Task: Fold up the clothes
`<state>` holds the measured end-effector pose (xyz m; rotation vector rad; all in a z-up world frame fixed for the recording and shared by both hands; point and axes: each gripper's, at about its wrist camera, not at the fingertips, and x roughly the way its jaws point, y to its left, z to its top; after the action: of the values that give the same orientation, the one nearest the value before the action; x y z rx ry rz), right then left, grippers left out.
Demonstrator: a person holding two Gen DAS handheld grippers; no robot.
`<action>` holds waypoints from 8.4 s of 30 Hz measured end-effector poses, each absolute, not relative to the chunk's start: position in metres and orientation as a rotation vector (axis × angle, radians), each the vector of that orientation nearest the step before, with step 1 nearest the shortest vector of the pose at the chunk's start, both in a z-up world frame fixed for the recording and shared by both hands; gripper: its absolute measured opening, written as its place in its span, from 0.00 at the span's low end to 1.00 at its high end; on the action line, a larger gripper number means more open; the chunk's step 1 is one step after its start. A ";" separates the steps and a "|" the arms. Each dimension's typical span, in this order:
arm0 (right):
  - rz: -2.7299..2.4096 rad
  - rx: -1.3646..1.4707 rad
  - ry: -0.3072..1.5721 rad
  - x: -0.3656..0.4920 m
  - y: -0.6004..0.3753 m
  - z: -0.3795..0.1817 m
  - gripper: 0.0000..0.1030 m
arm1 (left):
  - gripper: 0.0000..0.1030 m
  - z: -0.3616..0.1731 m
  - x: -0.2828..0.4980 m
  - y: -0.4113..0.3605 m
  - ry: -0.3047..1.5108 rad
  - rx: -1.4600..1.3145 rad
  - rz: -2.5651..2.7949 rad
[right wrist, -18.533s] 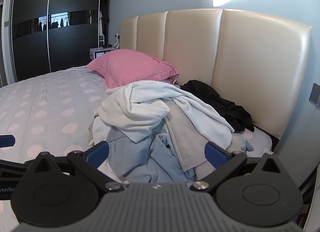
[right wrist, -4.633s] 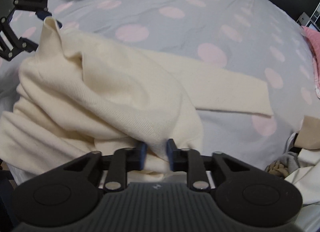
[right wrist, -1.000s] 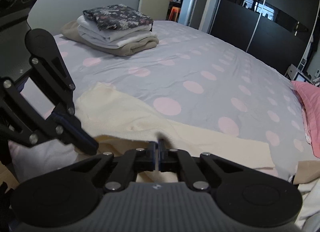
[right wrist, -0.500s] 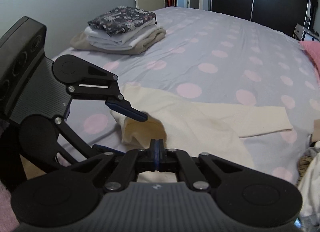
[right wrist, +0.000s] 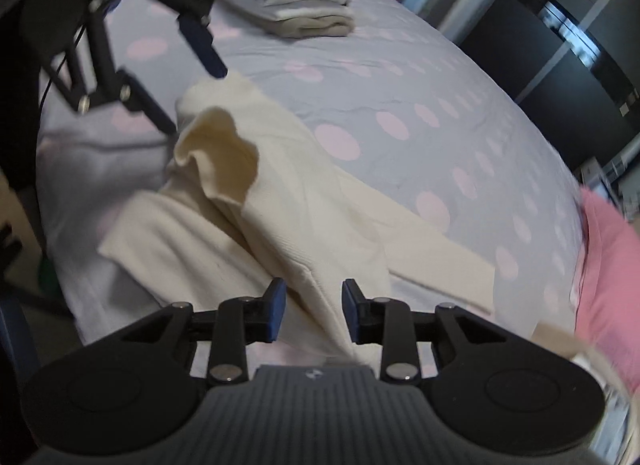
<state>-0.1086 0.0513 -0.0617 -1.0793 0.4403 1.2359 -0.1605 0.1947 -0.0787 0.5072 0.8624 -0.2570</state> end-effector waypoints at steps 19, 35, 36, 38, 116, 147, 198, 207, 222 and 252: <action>1.202 -1.325 0.335 -0.087 0.051 -0.104 0.47 | 0.46 -0.116 -0.152 0.226 0.975 0.790 -0.273; 1.177 -1.275 0.347 -0.083 0.053 -0.111 0.32 | 0.29 -0.141 -0.132 0.234 0.993 0.800 -0.232; 1.173 -1.269 0.350 -0.083 0.053 -0.110 0.28 | 0.29 -0.139 -0.133 0.232 0.994 0.798 -0.229; 1.170 -1.262 0.357 -0.083 0.051 -0.110 0.27 | 0.29 -0.135 -0.138 0.230 1.000 0.805 -0.249; 0.801 -0.329 -0.510 -0.185 -0.054 0.231 0.06 | 0.03 0.246 -0.299 0.186 0.012 0.268 0.345; 0.908 -0.560 0.505 0.094 0.222 -0.072 0.07 | 0.04 -0.055 -0.001 0.423 0.860 0.035 0.421; 1.090 -0.377 0.839 0.138 0.302 -0.140 0.26 | 0.40 -0.145 0.055 0.445 0.804 -0.206 0.354; 1.032 -0.357 0.826 0.140 0.244 -0.102 0.35 | 0.47 -0.112 -0.020 0.445 0.887 -0.152 0.404; 0.871 -0.357 1.025 0.096 0.063 -0.119 0.55 | 0.53 -0.131 -0.171 0.407 1.118 -0.383 0.420; 0.670 -0.148 1.167 0.079 -0.006 -0.120 0.04 | 0.01 -0.126 -0.251 0.376 1.092 -0.631 0.451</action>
<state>0.0790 -0.0061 -0.1200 -0.1475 1.1673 0.6704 -0.2515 0.3762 -0.1260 -0.6311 1.0924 0.4507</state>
